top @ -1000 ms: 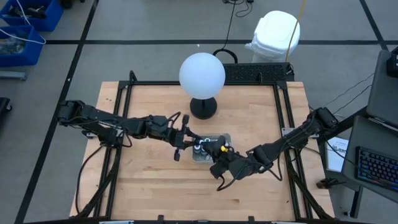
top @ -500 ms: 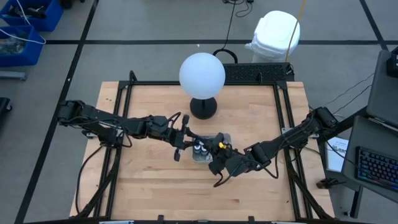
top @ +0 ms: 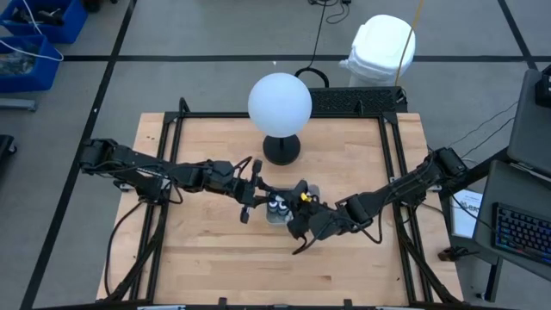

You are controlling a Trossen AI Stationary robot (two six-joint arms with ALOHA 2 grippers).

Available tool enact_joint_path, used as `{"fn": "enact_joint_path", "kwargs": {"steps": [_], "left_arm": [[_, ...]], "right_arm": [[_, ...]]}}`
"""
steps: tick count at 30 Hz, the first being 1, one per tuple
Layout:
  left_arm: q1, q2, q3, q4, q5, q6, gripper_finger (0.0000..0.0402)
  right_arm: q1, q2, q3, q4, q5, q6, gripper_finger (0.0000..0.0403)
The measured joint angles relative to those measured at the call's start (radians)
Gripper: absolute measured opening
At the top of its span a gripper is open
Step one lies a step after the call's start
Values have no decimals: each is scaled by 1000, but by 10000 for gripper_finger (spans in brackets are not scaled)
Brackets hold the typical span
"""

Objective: Pick & Place food coloring
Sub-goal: Put the small blue food coloring bottle into the gray bin

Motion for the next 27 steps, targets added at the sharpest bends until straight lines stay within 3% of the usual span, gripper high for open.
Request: {"fn": "enact_joint_path", "kwargs": {"steps": [12, 27], "left_arm": [[0, 1, -1, -2, -1, -1, 88], [0, 1, -1, -6, 2, 0, 88]], "right_arm": [[0, 0, 1, -29, -24, 4, 49], [1, 0, 1, -28, -29, -1, 77]]}}
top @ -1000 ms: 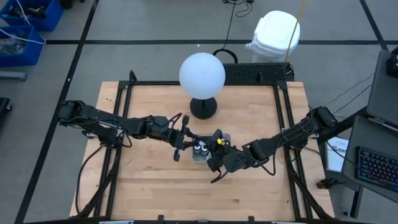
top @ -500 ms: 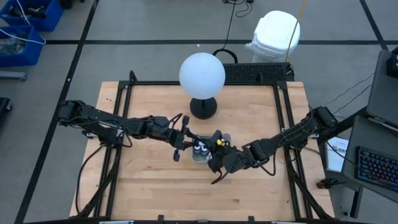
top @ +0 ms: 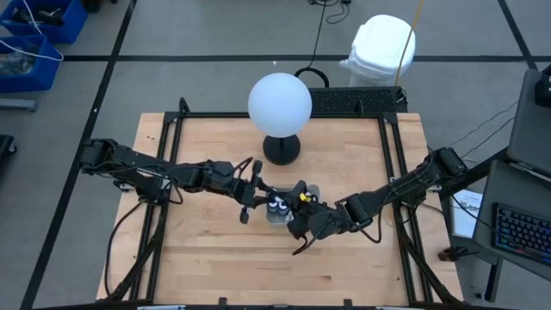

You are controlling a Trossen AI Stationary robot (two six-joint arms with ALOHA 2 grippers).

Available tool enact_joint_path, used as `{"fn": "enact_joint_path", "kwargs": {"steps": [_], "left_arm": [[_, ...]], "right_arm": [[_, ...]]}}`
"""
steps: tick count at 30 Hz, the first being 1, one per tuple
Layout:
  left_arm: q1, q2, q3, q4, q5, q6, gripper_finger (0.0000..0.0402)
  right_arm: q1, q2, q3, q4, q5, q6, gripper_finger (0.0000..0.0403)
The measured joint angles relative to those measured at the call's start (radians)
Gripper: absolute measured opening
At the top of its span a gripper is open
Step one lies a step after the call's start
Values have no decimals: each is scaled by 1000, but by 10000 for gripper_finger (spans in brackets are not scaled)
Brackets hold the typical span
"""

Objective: Pick & Place food coloring
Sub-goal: Put the small blue food coloring bottle into the gray bin

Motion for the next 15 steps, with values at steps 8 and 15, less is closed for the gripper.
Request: {"fn": "enact_joint_path", "kwargs": {"steps": [8, 15], "left_arm": [[-1, 0, 0, -4, 9, 0, 88], [-1, 0, 0, -4, 7, -2, 88]], "right_arm": [[13, 0, 0, 0, -17, -28, 76], [13, 0, 0, 0, -19, -25, 76]]}}
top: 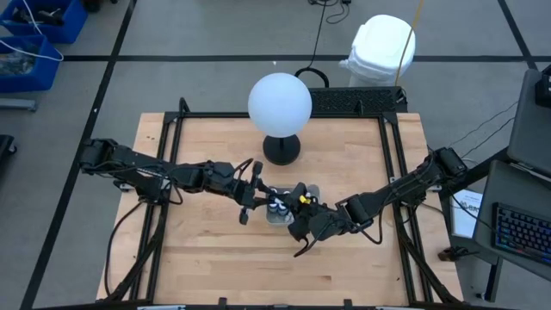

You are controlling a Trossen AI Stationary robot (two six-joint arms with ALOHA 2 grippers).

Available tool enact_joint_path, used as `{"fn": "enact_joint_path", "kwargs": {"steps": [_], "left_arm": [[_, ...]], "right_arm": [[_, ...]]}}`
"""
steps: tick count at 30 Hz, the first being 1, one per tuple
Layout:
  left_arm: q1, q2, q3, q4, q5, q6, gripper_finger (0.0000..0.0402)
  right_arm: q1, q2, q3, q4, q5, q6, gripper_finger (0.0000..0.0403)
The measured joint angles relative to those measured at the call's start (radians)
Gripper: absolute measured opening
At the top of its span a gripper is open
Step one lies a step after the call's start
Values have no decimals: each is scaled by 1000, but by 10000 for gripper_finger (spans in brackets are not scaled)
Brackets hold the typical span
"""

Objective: Pick & Place food coloring
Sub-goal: Put the small blue food coloring bottle into the gray bin

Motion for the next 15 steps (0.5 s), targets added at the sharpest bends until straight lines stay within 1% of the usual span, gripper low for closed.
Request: {"fn": "enact_joint_path", "kwargs": {"steps": [15], "left_arm": [[1, 0, 0, -3, -9, 0, 88]], "right_arm": [[1, 0, 0, 0, -8, 12, 104]]}}
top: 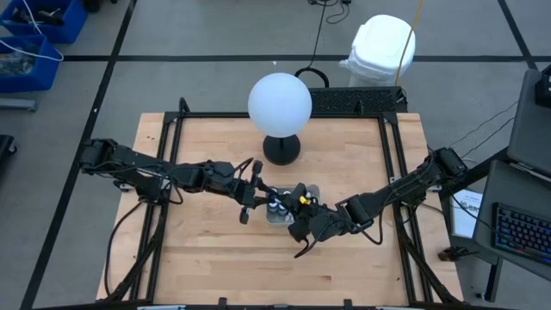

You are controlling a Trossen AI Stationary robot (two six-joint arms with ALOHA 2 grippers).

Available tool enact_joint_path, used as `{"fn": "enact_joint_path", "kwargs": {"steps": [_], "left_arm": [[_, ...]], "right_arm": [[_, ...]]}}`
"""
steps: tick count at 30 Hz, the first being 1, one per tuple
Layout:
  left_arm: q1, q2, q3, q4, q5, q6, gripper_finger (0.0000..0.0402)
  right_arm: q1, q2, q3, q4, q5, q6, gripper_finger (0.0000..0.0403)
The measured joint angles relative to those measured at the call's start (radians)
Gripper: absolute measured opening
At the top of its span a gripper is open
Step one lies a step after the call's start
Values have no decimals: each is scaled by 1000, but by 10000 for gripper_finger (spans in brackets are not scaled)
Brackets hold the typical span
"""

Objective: Pick & Place food coloring
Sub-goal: Put the small blue food coloring bottle into the gray bin

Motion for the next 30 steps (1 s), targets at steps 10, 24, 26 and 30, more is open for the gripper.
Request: {"fn": "enact_joint_path", "kwargs": {"steps": [10, 24, 26, 30], "left_arm": [[0, 0, 0, -2, 0, 0, 88], [0, 0, 0, 5, 0, 25, 88], [0, 0, 0, 5, 0, 30, 89], [-4, 0, 0, 8, -1, 33, 115]], "right_arm": [[0, 0, 0, 1, 3, -7, 57], [0, -1, 0, 1, 6, -7, 49], [0, -1, 0, 1, 6, -7, 49], [0, -1, 0, -3, 5, 7, 49]]}}
